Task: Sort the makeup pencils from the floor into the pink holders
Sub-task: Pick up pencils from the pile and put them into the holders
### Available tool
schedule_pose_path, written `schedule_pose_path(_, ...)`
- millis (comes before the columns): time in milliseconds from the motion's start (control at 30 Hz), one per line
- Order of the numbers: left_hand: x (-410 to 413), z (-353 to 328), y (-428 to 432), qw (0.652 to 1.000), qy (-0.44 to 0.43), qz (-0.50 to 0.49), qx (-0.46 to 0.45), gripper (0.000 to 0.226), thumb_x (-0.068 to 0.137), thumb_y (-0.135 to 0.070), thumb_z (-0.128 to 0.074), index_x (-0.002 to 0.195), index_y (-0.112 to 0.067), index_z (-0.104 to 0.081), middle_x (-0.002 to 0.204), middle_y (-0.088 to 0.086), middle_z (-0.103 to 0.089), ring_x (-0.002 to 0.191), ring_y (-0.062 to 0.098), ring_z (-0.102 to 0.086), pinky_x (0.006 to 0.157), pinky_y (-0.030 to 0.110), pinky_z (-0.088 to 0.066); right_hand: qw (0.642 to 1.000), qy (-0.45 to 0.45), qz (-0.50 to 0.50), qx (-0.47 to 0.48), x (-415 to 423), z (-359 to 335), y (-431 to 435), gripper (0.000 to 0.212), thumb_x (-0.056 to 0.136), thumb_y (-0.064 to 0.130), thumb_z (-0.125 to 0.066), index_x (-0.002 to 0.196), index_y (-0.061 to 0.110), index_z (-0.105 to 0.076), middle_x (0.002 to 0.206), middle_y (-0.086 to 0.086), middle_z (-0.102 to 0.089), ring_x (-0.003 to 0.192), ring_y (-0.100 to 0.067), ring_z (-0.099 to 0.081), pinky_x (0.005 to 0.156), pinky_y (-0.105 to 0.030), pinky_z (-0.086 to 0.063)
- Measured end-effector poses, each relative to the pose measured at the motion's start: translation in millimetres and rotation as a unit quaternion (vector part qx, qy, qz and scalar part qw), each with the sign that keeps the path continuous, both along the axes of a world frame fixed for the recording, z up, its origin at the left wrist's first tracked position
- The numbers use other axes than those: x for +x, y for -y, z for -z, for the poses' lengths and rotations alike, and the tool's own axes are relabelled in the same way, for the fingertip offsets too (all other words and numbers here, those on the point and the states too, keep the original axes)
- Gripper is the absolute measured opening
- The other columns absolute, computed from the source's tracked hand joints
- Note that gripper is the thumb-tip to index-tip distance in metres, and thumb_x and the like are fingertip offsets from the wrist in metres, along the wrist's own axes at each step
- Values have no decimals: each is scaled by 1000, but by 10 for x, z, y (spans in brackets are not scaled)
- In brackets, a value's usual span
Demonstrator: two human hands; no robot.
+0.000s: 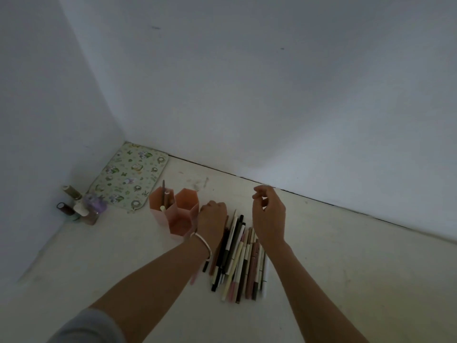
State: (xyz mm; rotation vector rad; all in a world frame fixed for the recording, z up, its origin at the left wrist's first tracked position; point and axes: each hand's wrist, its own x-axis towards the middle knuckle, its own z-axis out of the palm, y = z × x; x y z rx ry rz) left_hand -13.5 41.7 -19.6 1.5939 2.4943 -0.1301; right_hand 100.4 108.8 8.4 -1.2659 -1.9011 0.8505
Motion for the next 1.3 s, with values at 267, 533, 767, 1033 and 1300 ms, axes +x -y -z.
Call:
schedule_pose_path(267,-275,-514,-218,980,78,9,183,53,88,1,-56,136,-16,-38,107,9,-53,86,21,-60,68,25,-45,937,311,-85,-131,-148,220,72,23,97,30,-50,110,12,-51,94,-6,-66,81,-23,-64,70,-32,-52)
schedule_pose_path(533,-611,-986,59,920,177,-39,348,52,89,-4,-60,137,-19,-44,104,5,-56,82,16,-59,72,24,-50,923,353,-103,-109,-287,374,149,12,92,13,-50,88,12,-39,80,-3,-52,72,-20,-50,55,-28,-35)
schedule_pose_path(767,-1292,-1280,457,781,237,-167,554,54,85,2,-65,131,-21,-49,107,3,-62,82,7,-65,65,10,-54,989,103,37,-103,-343,-120,-157,6,80,16,-60,81,10,-61,68,-2,-63,59,-14,-57,57,-30,-48)
schedule_pose_path(1033,-1336,-681,826,842,198,-148,480,43,86,-1,-65,125,-14,-52,106,6,-62,86,16,-65,71,33,-60,987,-161,11,-16,-730,-823,47,14,85,8,-58,96,16,-59,65,7,-54,50,-4,-42,50,-24,-40)
schedule_pose_path(1300,-1382,-662,1152,825,110,-148,534,11,88,-10,-50,90,-5,-60,107,8,-60,101,21,-56,88,36,-49,977,-189,-87,52,-1111,-796,599,20,88,6,-58,98,24,-56,72,10,-53,60,-5,-46,57,-15,-40)
